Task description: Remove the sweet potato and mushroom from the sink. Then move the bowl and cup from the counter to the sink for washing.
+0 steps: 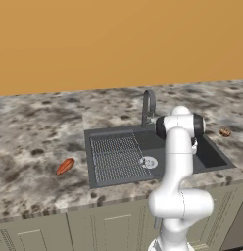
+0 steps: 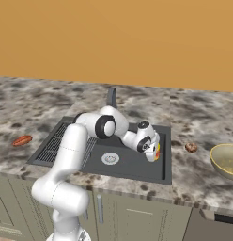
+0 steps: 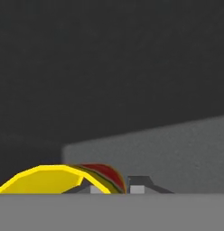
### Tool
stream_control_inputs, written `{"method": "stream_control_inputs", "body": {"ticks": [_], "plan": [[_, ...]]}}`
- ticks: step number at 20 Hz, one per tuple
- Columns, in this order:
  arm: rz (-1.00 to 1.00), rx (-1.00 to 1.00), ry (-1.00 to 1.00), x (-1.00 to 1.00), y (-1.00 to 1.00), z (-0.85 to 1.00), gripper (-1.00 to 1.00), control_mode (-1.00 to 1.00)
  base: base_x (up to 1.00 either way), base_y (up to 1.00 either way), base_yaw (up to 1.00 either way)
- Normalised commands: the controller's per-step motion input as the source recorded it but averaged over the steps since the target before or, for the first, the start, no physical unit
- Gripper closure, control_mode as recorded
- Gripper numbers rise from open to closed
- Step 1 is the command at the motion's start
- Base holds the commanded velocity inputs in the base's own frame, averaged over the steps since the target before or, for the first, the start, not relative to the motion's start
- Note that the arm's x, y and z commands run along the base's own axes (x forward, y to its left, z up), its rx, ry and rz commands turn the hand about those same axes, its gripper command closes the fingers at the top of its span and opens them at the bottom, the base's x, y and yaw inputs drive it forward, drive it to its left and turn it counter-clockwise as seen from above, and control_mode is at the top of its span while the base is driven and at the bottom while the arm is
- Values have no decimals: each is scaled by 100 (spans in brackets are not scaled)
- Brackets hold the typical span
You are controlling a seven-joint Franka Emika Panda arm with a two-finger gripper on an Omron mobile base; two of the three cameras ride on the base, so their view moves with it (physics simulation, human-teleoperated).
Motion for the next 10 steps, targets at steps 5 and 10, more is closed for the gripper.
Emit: {"method": "stream_control_inputs", "body": {"ticks": [5,10], "plan": [[-4,0,0,2,-10,-2,-100,-100,0,0,0],[-3,0,0,0,-9,8,-100,-100,0,0,0]]}}
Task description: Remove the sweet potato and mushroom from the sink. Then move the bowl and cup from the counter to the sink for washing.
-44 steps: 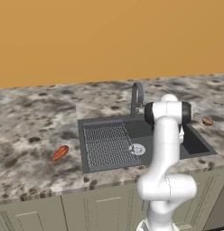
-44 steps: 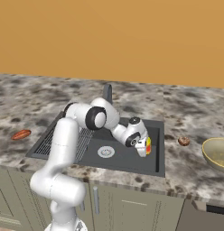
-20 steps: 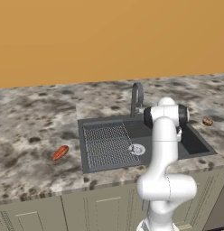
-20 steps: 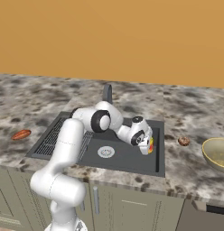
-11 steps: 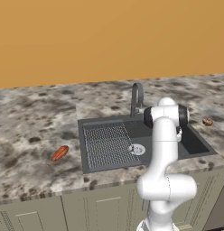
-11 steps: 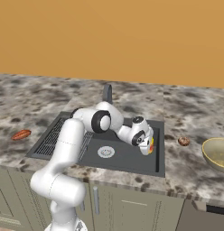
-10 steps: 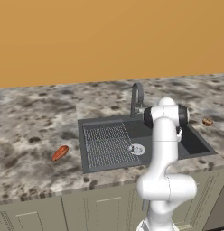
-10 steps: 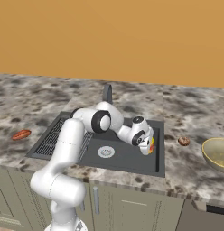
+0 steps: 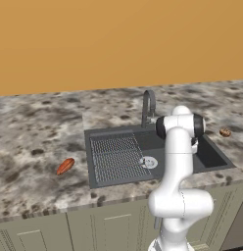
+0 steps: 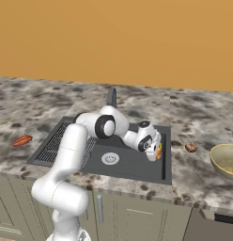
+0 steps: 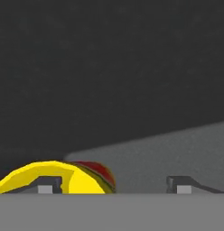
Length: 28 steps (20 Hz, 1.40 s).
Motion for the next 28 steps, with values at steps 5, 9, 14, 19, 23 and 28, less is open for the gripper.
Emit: {"method": "stream_control_inputs", "body": {"ticks": [5,9,14,19,23,28], "plan": [[-1,0,-3,-2,-3,23,-100,-100,0,0,0],[-1,2,0,-3,0,25,-100,-100,0,0,0],[0,2,0,-5,0,31,-100,-100,0,0,0],[-1,3,0,-20,-1,37,-100,-100,0,0,0],[0,1,-3,-29,-5,37,-100,-100,0,0,0],[0,2,-7,-33,-4,39,-100,-100,0,0,0]]}}
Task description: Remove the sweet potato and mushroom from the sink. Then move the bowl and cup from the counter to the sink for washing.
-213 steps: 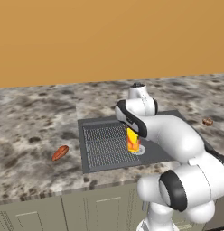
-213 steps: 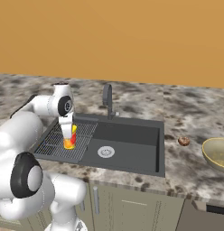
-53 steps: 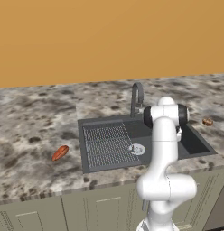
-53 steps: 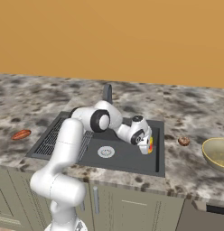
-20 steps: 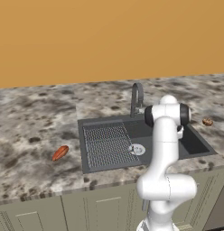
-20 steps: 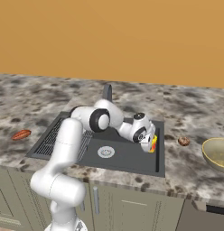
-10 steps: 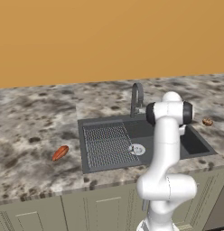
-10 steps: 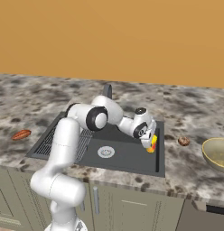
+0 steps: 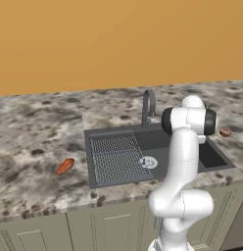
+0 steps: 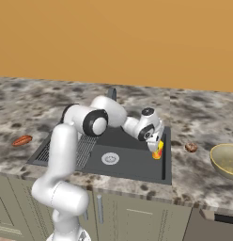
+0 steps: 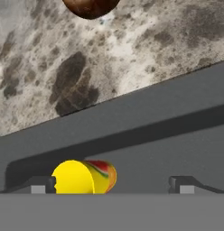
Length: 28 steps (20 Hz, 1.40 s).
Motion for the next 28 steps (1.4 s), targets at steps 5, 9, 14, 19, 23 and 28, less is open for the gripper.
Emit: {"method": "stream_control_inputs", "body": {"ticks": [5,9,14,19,23,28], "plan": [[-1,2,-10,-34,-1,41,-100,-100,0,0,0],[0,0,-12,-33,0,41,-100,-100,0,0,0],[0,0,-15,-39,-5,42,-100,-100,0,0,0],[0,0,-16,-41,-2,41,-100,-100,0,0,0],[-2,0,-10,-41,0,40,-100,-100,0,0,0],[-12,0,-2,-37,0,39,-100,-100,0,0,0]]}}
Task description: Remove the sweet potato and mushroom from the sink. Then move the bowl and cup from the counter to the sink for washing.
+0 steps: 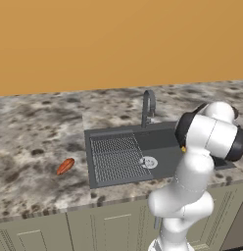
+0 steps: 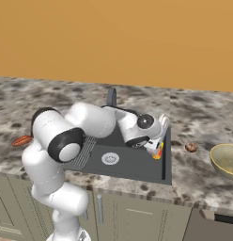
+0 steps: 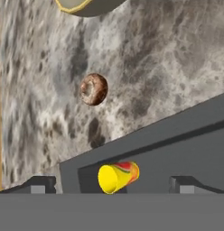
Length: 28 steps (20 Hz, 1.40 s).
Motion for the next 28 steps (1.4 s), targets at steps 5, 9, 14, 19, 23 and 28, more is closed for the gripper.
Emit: {"method": "stream_control_inputs", "body": {"ticks": [5,9,14,19,23,28], "plan": [[-18,0,0,-27,0,40,-100,-100,0,0,0],[-18,0,2,-9,-1,43,-100,-100,0,0,0],[-17,0,5,-11,0,45,-100,-100,0,0,0],[-9,0,8,-9,-2,45,-100,-100,0,0,0],[0,0,6,-13,0,46,-100,-100,0,0,0],[0,0,4,-25,-7,38,-100,-100,0,0,0]]}}
